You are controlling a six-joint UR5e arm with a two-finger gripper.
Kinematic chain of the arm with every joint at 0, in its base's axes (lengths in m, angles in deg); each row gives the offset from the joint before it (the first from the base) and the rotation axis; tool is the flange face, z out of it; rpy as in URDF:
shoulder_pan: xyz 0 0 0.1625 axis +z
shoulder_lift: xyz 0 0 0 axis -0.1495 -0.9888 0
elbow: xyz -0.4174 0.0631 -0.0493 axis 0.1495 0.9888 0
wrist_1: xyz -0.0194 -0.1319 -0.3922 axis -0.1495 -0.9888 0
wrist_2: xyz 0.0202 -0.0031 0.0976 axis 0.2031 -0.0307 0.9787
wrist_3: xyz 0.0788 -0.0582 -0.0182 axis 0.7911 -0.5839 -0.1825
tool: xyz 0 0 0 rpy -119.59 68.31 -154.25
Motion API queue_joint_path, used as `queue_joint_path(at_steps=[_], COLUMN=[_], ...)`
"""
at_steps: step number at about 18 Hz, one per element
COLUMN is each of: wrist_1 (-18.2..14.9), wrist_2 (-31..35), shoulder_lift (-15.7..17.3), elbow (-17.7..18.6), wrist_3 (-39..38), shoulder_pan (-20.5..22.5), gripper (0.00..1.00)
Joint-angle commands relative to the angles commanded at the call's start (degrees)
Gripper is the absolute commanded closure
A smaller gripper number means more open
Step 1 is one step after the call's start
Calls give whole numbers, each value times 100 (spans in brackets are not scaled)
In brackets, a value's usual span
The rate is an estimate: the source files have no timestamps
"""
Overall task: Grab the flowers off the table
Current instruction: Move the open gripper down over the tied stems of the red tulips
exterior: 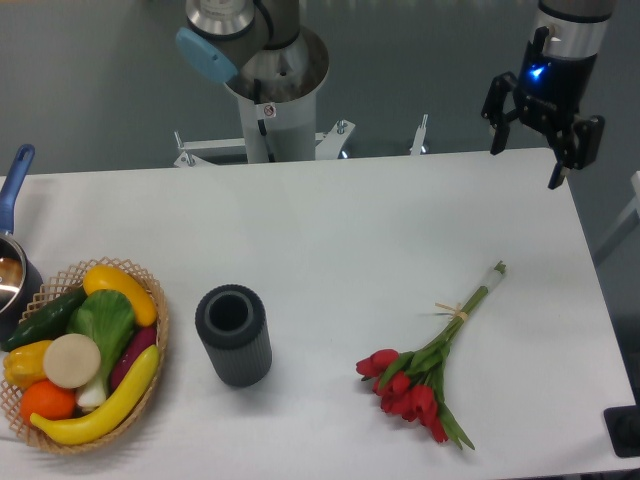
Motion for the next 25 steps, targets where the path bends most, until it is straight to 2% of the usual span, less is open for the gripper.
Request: queue_joint_path(at_steps=[6,8,9,12,17,22,23,25], wrist_1=[0,26,122,684,712,721,790,1176], wrist_2=[-53,-53,-62,-280,-290,-281,-290,-281], shoulder_lift=[-9,9,9,70,-26,-403,-483,-720], elbow=[17,131,219,562,633,694,694,694], wrist_3=[-9,-44,-87,-789,-1388,-1870,-2072,-2494], shoulder_pan=[9,9,0,-61,-298,-737,-825,-949], gripper=[0,0,0,0,0,0,0,0])
